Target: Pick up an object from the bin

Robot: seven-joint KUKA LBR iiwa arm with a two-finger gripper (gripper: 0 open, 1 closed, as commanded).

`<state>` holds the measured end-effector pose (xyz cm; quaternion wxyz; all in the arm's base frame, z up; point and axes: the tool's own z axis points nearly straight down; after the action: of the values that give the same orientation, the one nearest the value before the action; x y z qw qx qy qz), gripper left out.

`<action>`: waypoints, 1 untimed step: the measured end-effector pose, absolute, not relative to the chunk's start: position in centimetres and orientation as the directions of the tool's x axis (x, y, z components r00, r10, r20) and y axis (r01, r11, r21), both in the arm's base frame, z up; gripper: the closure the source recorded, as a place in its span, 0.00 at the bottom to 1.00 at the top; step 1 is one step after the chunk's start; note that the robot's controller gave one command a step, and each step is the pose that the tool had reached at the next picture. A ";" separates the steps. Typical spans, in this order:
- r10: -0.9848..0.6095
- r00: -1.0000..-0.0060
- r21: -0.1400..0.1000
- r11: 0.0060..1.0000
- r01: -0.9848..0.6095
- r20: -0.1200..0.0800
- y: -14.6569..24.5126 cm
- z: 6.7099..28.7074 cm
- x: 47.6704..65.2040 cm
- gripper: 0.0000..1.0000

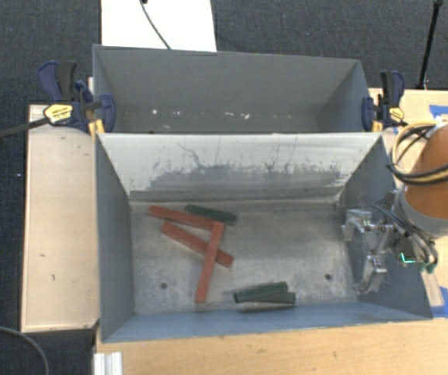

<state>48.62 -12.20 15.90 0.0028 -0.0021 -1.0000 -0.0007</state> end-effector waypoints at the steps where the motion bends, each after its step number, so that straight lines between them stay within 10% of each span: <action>1: -0.162 -0.987 0.004 0.987 -0.162 0.002 -4.7 9.0 48.2 0.00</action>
Offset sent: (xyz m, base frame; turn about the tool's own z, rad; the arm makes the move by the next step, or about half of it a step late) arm -0.0037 0.0710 -0.0671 -0.1591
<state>48.22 -4.74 8.99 0.0012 0.0811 -0.9967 -0.0019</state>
